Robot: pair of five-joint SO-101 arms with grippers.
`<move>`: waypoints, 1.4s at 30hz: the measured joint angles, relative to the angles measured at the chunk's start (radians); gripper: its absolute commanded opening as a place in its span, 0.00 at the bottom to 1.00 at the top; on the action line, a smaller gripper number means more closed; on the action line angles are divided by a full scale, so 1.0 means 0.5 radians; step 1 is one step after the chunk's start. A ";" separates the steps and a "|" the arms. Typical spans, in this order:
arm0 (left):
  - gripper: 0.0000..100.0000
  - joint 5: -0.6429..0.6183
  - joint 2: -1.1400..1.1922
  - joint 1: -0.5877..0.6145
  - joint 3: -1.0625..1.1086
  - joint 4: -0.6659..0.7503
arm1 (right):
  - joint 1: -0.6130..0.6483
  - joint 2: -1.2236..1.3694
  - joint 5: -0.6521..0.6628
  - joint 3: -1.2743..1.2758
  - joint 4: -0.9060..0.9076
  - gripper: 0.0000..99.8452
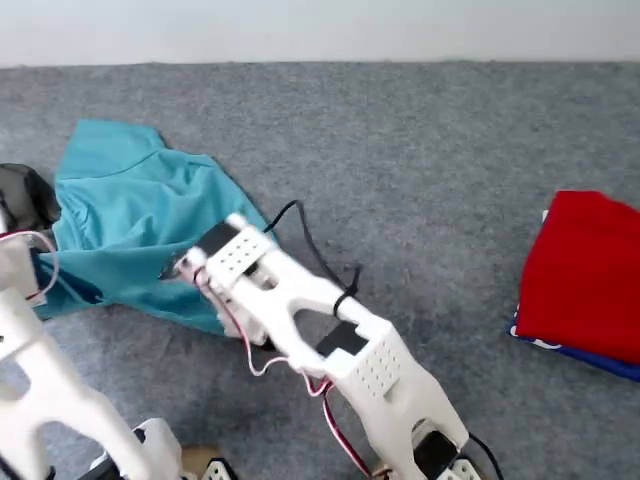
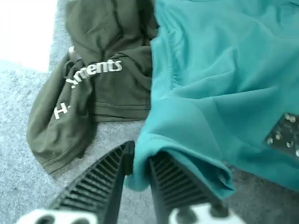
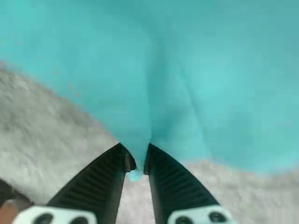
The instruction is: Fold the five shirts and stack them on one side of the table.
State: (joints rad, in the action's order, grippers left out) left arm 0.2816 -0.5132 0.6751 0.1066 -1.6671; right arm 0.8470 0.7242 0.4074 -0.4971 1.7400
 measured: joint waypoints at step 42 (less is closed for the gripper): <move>0.01 0.463 -0.071 -0.948 -2.391 0.463 | -1.783 -3.020 1.099 -0.117 -0.706 0.01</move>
State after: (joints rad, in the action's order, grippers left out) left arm 0.5132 -0.5485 0.2010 -1.0886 -1.4354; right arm -0.0445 -0.7856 0.9567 -0.5554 1.3871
